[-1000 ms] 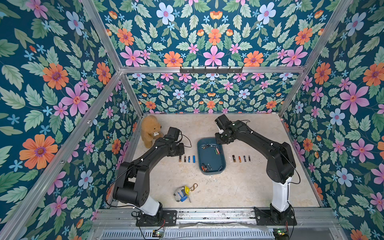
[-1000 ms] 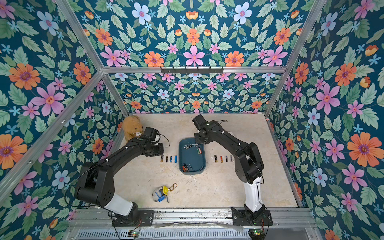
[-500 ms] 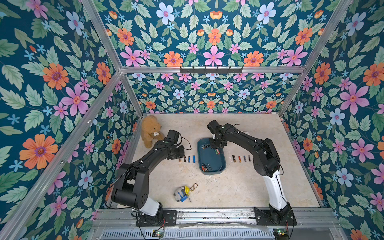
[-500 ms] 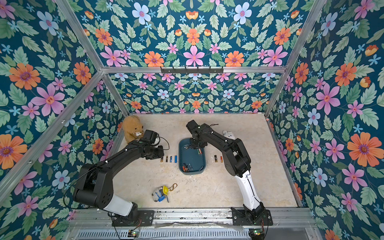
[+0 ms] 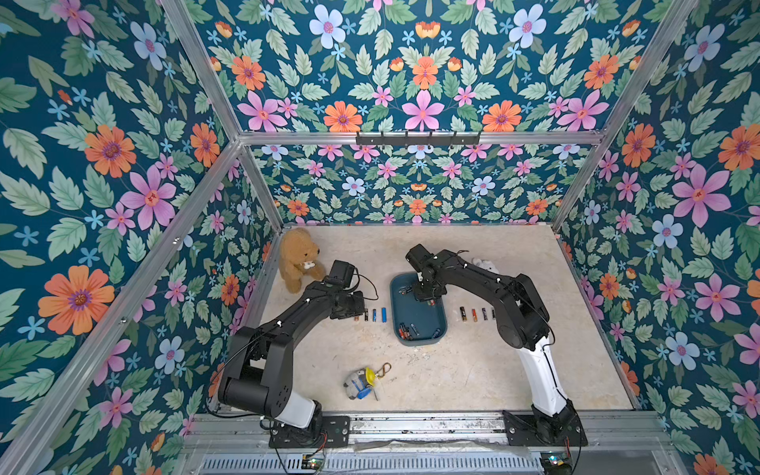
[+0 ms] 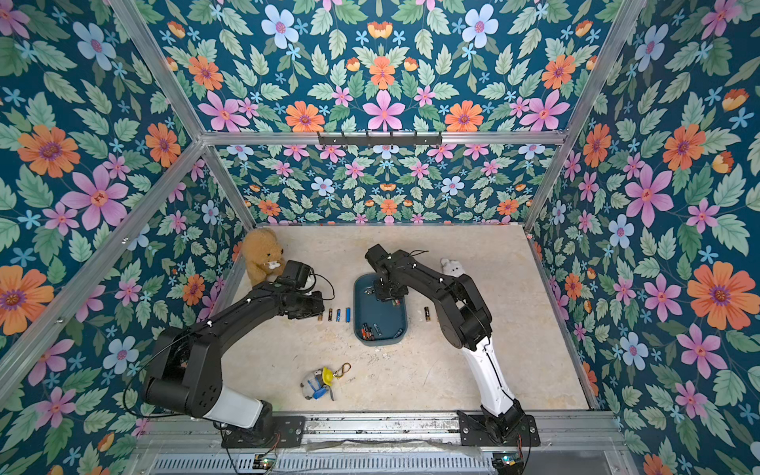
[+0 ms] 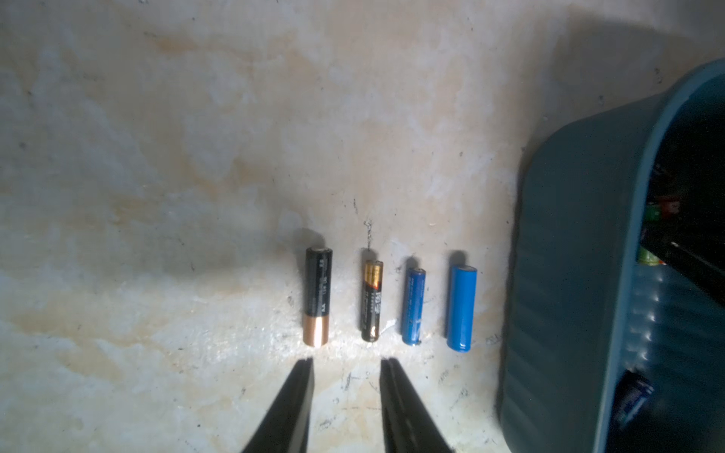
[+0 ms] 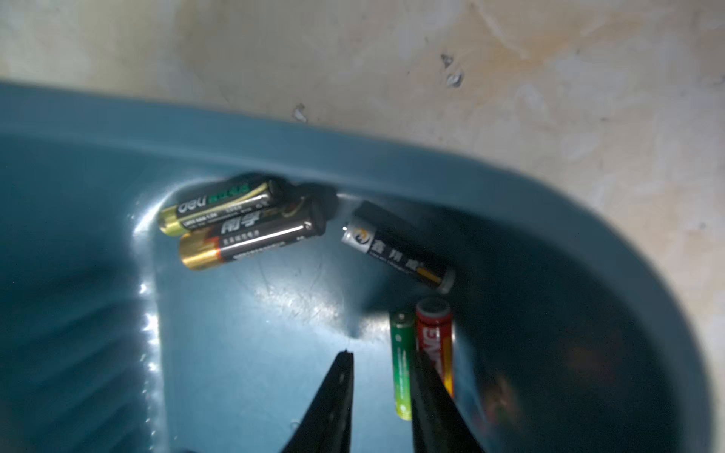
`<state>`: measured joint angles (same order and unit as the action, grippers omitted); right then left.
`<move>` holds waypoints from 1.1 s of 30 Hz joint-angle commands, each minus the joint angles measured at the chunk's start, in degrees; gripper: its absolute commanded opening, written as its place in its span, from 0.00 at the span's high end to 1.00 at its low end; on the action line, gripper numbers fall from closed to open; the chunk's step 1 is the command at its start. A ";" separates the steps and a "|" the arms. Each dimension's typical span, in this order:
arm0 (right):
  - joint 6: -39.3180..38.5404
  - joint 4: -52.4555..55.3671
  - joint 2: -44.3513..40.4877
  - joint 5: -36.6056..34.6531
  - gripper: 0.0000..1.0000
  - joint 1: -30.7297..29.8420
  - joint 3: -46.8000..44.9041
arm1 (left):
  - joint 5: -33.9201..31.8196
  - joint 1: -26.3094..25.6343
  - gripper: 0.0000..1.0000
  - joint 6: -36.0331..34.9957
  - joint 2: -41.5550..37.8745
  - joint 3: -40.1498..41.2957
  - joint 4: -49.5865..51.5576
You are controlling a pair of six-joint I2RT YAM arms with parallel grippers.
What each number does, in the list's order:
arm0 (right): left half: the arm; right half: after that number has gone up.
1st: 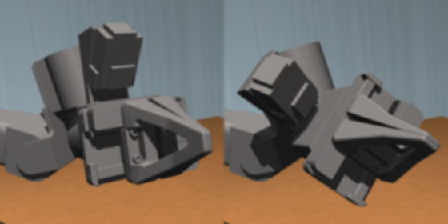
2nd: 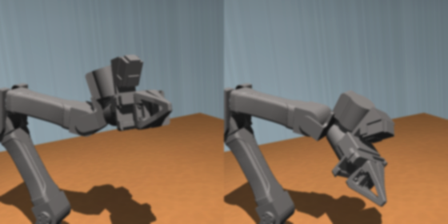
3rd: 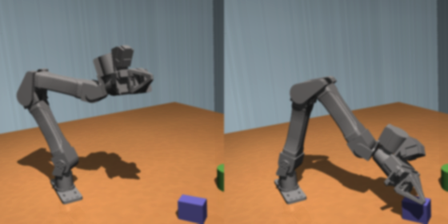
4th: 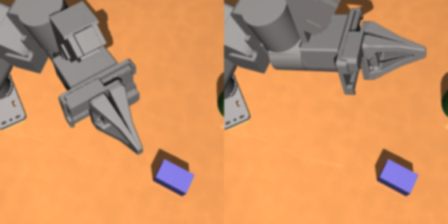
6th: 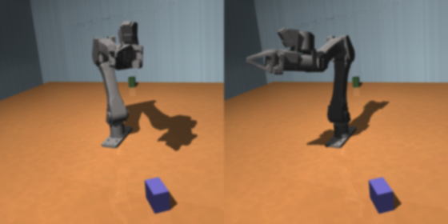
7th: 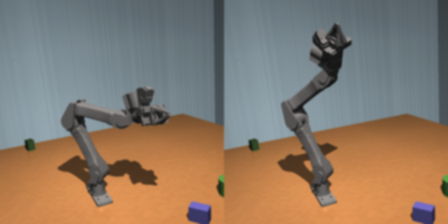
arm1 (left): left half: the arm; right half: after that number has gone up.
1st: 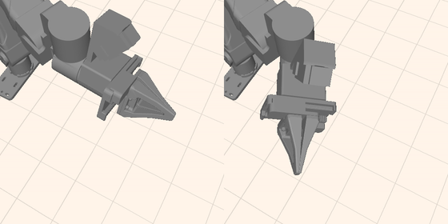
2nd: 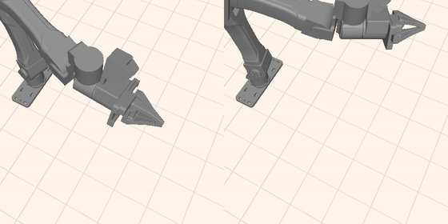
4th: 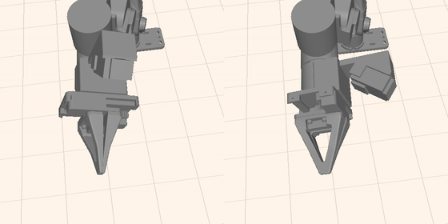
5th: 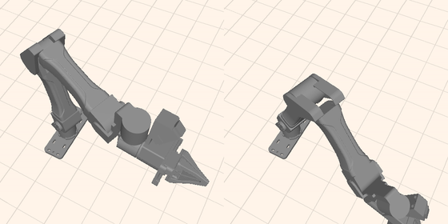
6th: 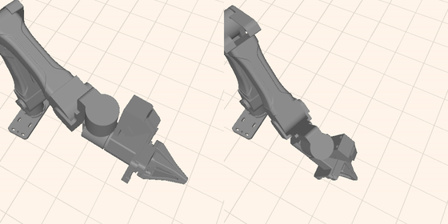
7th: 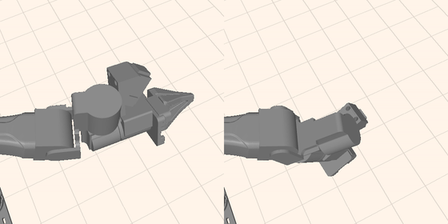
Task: Take the batteries out of the storage box
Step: Pick up the battery from the storage box.
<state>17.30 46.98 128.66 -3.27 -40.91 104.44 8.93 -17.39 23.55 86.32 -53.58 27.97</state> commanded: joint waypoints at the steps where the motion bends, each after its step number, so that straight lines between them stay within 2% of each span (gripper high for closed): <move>1: 0.92 1.89 0.93 -1.12 0.69 -0.18 0.43 | 0.47 0.05 0.65 -0.17 -0.30 0.14 -0.54; 10: 1.07 2.13 2.02 0.43 0.70 -0.48 0.50 | 0.83 -0.08 0.65 -0.17 -0.12 0.32 -0.59; 22: 0.82 1.55 1.31 1.74 0.81 -0.58 0.59 | 0.70 -0.05 0.65 -0.15 -0.47 -0.42 -0.02; 33: 1.23 0.27 -1.85 3.25 0.83 -0.58 0.59 | 0.45 -0.08 0.65 0.18 -0.97 -1.01 0.77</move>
<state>18.20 47.68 127.92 -1.15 -41.45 104.95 9.50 -17.52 23.68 85.78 -54.37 27.90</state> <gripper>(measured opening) 0.173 0.353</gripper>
